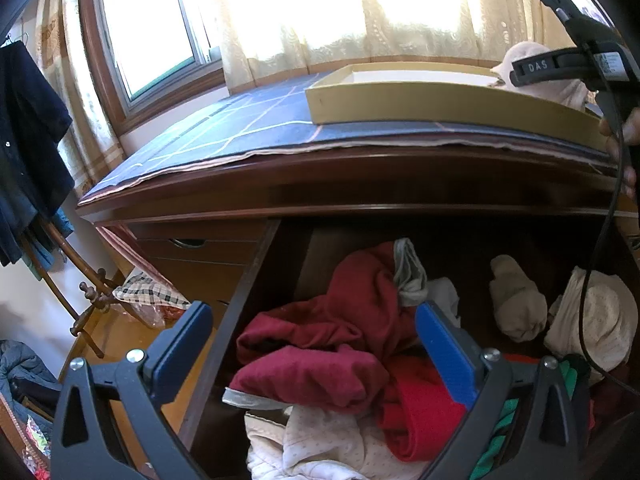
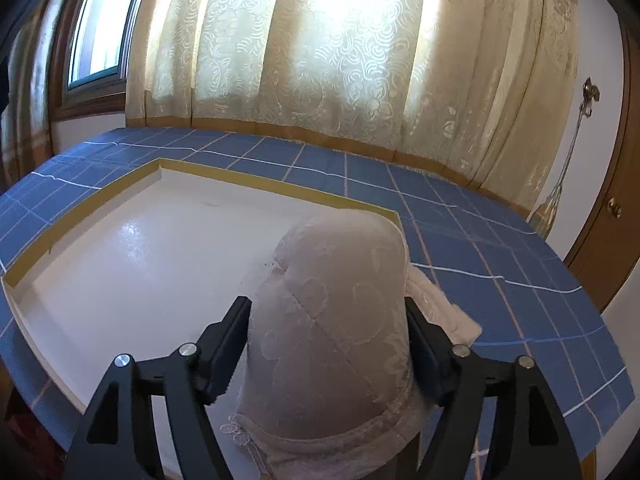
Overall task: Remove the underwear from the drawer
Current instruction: 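Lift the pink bra with the right gripper and lower it into the tray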
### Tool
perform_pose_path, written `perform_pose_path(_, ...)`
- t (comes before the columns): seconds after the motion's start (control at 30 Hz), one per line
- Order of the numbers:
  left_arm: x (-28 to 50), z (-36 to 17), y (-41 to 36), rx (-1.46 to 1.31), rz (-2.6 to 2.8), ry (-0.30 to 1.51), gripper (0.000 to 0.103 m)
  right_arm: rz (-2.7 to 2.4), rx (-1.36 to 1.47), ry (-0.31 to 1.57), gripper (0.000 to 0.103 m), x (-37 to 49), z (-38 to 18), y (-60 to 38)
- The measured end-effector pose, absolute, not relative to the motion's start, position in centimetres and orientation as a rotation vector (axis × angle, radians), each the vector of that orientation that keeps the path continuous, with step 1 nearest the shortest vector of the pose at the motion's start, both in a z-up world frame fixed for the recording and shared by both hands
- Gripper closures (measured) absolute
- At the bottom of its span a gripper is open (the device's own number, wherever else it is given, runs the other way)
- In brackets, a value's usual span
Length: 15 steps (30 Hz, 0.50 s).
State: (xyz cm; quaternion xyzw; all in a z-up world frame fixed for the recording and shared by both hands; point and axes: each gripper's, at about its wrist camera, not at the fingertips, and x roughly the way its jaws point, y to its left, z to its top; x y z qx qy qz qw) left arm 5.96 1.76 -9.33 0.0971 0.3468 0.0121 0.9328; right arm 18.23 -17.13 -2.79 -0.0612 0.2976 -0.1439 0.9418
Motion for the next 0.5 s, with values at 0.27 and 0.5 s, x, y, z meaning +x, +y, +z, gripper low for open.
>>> perform_pose_path(0.27, 5.9, -9.2, 1.7, 0.194, 0.027, 0.713, 0.000, -0.297, -0.051, 0.516, 0.018, 14.5, 0.0, -17.3)
perform_pose_path(0.5, 6.0, -9.2, 1.7, 0.194, 0.032, 0.709, 0.000, -0.257, -0.080, 0.484, 0.018, 10.7, 1.9, -15.4)
